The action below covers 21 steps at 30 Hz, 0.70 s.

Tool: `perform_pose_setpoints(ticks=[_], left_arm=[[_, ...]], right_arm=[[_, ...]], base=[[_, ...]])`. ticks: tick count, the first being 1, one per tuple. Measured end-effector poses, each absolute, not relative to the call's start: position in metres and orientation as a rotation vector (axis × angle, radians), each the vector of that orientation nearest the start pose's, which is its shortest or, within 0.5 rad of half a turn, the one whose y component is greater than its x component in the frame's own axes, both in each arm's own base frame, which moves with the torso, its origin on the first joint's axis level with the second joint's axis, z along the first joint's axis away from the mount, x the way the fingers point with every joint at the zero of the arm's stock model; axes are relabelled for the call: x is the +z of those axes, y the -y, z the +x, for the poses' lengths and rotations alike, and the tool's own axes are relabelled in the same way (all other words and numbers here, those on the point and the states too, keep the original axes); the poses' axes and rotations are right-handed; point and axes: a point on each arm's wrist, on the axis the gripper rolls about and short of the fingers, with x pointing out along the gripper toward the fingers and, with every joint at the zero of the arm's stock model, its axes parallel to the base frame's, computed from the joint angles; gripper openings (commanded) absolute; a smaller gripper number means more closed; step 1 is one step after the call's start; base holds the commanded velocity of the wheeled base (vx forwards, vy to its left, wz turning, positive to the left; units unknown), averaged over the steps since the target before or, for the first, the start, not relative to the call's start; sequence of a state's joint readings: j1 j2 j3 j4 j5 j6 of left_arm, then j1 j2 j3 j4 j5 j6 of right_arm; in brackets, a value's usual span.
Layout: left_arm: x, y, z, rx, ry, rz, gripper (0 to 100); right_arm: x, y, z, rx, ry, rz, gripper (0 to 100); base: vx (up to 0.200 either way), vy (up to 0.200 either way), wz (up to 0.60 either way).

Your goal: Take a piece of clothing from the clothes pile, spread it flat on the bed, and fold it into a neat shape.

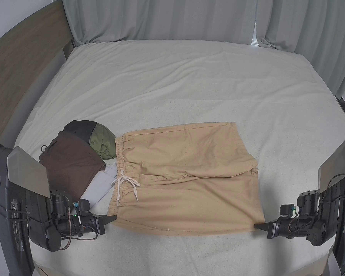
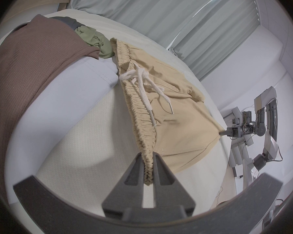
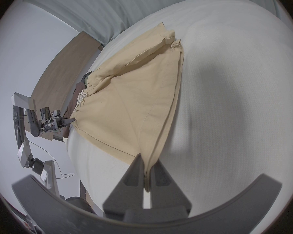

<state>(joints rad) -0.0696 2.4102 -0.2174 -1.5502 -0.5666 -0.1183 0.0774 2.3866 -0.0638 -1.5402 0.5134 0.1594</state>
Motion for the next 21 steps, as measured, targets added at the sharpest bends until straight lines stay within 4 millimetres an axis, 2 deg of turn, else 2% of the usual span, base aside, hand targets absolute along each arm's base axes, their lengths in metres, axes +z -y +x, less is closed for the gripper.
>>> perform_pose_setpoints(ticks=[2,3,5,6,14,21], left_arm=[[-0.045,0.029,0.261,-0.574,-0.669,-0.271,0],[-0.045,0.029,0.261,-0.573,-0.668,-0.271,0],[-0.045,0.028,0.262,-0.566,-0.666,-0.269,0],[-0.045,0.028,0.262,-0.566,-0.665,-0.268,100],[-0.045,0.030,0.261,-0.591,-0.662,-0.258,100],[-0.044,0.031,0.262,-0.597,-0.658,-0.256,100]], right_arm=[[-0.044,-0.028,0.223,0.503,-0.821,0.321,0],[-0.044,-0.028,0.223,0.504,-0.823,0.323,100],[-0.044,-0.028,0.222,0.496,-0.828,0.324,100],[-0.044,-0.027,0.222,0.494,-0.828,0.325,100],[-0.041,-0.024,0.228,0.499,-0.791,0.329,100],[-0.024,-0.008,0.244,0.548,-0.664,0.368,100]], base=[[0.000,0.000,0.00],[0.000,0.000,0.00],[0.000,0.000,0.00],[0.000,0.000,0.00],[0.000,0.000,0.00],[0.000,0.000,0.00]])
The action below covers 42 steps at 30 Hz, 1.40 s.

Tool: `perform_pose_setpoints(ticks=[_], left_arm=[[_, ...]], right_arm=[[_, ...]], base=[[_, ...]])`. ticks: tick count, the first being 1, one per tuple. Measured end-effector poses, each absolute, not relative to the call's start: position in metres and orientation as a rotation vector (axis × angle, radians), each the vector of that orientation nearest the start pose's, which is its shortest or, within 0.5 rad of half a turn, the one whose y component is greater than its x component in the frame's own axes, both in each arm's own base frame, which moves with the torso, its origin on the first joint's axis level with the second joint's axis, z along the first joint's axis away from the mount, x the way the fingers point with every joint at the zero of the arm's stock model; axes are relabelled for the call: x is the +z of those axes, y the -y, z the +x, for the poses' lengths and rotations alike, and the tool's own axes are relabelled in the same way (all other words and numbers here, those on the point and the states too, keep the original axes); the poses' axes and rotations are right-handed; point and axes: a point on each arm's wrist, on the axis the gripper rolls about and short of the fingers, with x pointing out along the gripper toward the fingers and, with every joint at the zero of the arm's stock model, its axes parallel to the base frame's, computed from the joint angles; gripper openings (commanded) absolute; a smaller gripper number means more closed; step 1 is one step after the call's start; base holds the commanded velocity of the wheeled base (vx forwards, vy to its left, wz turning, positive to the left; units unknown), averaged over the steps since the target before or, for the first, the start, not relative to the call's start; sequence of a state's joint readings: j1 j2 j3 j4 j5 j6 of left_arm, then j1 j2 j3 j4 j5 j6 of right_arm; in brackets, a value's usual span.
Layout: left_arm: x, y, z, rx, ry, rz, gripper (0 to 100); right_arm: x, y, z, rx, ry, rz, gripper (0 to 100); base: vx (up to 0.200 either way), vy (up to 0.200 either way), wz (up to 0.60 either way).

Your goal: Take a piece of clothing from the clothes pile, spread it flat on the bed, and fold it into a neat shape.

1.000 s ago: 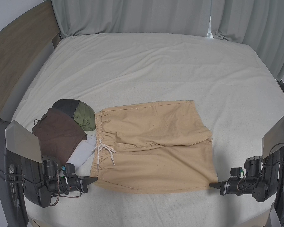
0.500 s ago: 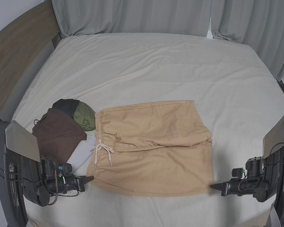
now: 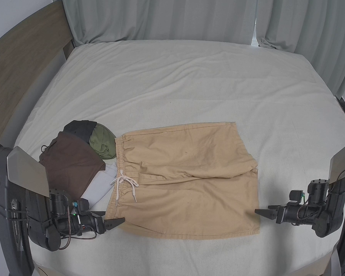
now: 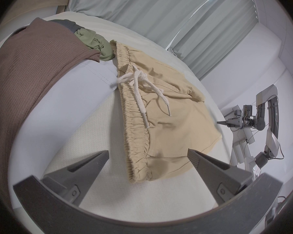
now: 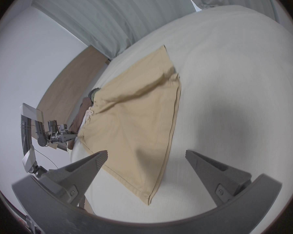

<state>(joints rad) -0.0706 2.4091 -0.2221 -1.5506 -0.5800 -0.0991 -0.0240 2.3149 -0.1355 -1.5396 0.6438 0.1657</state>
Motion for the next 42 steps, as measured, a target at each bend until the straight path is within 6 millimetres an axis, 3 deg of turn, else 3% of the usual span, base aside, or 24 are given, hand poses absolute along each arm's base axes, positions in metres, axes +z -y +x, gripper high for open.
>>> perform_pose_setpoints(ticks=[14,15,32,42], left_arm=[[-0.044,0.032,0.263,-0.601,-0.656,-0.260,100],[-0.044,0.032,0.262,-0.601,-0.658,-0.260,0],[-0.047,0.032,0.258,-0.601,-0.680,-0.260,0],[-0.047,0.033,0.258,-0.604,-0.679,-0.257,0]], right_arm=[[-0.014,-0.002,0.247,0.572,-0.610,0.365,100],[-0.014,-0.002,0.247,0.572,-0.611,0.365,100],[-0.018,-0.006,0.236,0.630,-0.645,0.334,100],[-0.036,-0.009,0.225,0.671,-0.711,0.269,100]], base=[[0.000,0.000,0.00],[0.000,0.000,0.00],[0.000,0.000,0.00],[0.000,0.000,0.00]])
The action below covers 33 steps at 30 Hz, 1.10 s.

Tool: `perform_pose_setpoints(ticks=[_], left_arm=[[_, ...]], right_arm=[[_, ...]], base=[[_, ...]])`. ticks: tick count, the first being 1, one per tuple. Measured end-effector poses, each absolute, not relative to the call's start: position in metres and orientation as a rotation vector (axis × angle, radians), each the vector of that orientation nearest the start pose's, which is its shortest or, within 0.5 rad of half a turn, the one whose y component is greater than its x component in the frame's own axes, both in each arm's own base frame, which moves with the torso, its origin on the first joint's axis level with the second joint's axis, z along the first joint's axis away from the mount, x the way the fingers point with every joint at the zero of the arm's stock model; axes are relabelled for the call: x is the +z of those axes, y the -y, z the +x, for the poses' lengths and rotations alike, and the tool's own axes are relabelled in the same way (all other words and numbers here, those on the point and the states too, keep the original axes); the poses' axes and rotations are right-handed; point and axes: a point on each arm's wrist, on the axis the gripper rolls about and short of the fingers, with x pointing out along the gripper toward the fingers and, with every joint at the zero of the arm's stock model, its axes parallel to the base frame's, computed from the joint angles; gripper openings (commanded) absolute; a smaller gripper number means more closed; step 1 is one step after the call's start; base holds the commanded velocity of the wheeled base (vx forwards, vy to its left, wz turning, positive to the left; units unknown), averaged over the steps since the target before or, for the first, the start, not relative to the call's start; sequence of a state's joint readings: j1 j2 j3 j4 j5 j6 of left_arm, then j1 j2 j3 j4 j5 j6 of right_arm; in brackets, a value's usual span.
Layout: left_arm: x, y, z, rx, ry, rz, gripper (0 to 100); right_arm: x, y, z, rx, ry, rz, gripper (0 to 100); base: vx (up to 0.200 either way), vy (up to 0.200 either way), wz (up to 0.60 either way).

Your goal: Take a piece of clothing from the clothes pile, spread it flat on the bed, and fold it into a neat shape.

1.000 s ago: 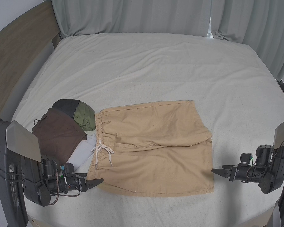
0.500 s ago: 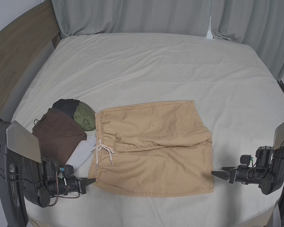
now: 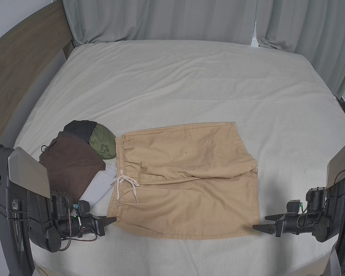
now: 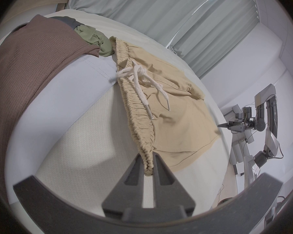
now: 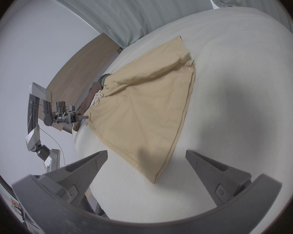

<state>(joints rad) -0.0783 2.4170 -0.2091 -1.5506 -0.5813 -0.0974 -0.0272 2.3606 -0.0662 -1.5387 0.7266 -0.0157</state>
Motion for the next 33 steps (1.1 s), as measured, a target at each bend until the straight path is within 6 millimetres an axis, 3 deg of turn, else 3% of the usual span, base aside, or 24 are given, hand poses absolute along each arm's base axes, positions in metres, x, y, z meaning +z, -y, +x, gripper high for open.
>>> perform_pose_setpoints(ticks=[11,26,27,33], left_arm=[[-0.047,0.034,0.258,-0.609,-0.678,-0.255,0],[-0.047,0.034,0.259,-0.611,-0.677,-0.254,0],[-0.047,0.034,0.259,-0.611,-0.677,-0.254,0],[-0.047,0.034,0.259,-0.611,-0.677,-0.254,0]], right_arm=[[-0.051,-0.014,0.218,0.695,-0.787,0.285,100],[-0.057,-0.020,0.230,0.711,-0.778,0.295,100],[-0.058,-0.021,0.230,0.712,-0.779,0.297,0],[-0.060,-0.023,0.231,0.718,-0.785,0.297,0]], base=[[0.000,0.000,0.00],[0.000,0.000,0.00],[0.000,0.000,0.00],[0.000,0.000,0.00]])
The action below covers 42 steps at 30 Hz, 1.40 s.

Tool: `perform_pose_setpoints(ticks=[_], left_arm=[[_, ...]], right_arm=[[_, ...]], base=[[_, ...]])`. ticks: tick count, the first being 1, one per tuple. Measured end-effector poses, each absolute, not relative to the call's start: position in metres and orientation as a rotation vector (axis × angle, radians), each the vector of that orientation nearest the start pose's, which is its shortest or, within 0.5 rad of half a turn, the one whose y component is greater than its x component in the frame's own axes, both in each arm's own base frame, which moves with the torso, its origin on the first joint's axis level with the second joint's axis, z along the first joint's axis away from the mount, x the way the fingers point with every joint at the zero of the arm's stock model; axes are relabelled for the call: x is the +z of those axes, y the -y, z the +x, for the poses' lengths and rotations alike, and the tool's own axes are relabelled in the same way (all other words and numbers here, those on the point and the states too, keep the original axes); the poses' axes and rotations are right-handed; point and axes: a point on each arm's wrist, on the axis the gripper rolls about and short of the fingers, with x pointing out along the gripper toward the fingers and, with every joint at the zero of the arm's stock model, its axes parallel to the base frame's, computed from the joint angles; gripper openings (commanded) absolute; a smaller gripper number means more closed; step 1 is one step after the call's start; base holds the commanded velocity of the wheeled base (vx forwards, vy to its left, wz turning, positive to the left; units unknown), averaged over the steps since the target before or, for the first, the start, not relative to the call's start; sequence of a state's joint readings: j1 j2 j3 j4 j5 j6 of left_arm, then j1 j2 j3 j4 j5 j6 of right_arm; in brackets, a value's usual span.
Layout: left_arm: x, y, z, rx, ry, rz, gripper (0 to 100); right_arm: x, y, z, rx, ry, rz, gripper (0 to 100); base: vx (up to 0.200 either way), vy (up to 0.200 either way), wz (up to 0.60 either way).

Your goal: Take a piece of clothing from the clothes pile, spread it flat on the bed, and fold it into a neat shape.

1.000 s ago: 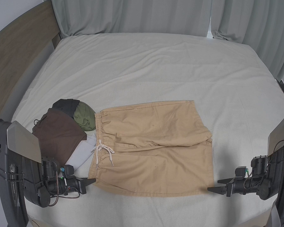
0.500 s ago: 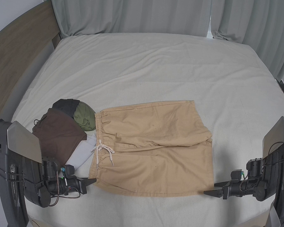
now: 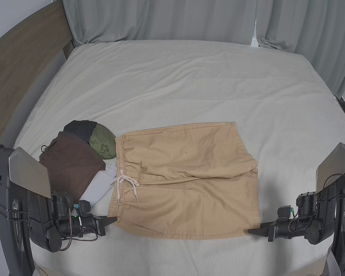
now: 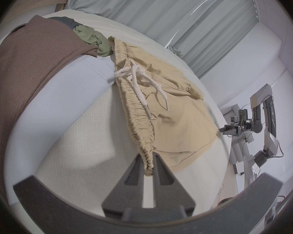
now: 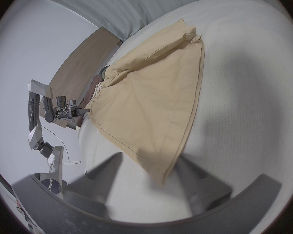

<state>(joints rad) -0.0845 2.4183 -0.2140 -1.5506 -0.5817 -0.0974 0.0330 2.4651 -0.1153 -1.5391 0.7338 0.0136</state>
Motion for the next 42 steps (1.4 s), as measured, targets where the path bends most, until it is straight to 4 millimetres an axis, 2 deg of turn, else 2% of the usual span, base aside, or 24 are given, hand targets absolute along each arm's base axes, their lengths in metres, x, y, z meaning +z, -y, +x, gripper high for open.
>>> perform_pose_setpoints(ticks=[16,26,42], left_arm=[[-0.044,0.035,0.258,-0.624,-0.673,-0.261,0],[-0.042,0.031,0.242,-0.645,-0.721,-0.292,0],[-0.042,0.025,0.220,-0.709,-0.758,-0.248,0]], right_arm=[[-0.060,-0.022,0.226,0.712,-0.806,0.303,0],[-0.051,-0.022,0.211,0.713,-0.830,0.302,0],[-0.049,-0.018,0.208,0.790,-0.788,0.247,0]], base=[[0.000,0.000,0.00],[0.000,0.000,0.00],[0.000,0.000,0.00]])
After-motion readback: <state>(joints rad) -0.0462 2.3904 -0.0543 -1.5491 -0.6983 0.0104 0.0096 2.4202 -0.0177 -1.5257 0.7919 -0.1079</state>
